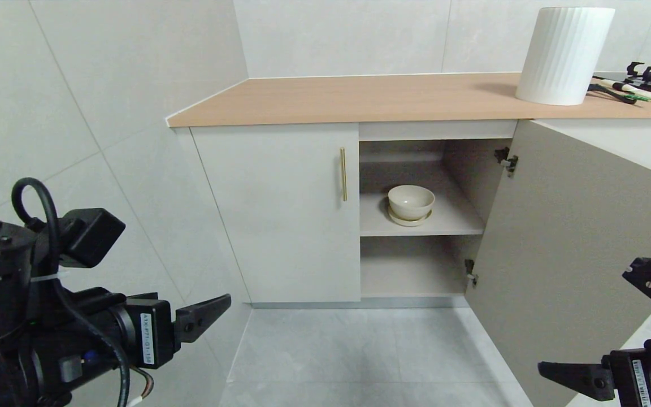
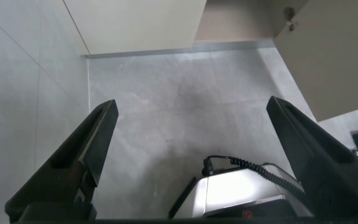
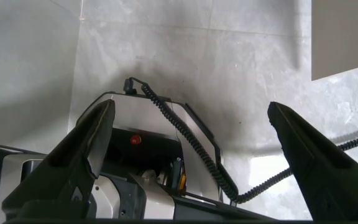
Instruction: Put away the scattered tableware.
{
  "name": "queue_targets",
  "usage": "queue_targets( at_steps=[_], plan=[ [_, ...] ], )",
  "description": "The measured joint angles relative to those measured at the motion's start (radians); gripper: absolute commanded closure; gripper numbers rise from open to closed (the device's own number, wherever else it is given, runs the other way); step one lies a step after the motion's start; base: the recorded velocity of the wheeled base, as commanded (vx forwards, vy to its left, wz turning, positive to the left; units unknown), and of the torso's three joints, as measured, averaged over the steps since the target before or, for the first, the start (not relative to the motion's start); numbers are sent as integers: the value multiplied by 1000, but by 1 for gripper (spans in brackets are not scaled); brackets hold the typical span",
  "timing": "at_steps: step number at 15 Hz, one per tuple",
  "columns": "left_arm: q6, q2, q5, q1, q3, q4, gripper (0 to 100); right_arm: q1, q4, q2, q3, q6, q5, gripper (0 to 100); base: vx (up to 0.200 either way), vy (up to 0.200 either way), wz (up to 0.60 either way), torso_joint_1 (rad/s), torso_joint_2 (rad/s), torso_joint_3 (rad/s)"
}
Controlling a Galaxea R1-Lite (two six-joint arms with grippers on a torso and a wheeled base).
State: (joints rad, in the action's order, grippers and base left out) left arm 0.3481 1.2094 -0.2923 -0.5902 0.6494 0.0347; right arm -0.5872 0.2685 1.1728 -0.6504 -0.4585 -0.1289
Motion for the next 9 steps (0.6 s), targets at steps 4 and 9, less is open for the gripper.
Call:
queue_targets(
  at_steps=[4,9],
  plan=[
    [1,5,0,1,2,3,0,0,0,1,1,0,0,0,0,0,0,0,0,0],
    [2,17,-6,63,18,17,0,0,0,5,2,-2,0,0,0,0,0,0,0,0]
  ],
)
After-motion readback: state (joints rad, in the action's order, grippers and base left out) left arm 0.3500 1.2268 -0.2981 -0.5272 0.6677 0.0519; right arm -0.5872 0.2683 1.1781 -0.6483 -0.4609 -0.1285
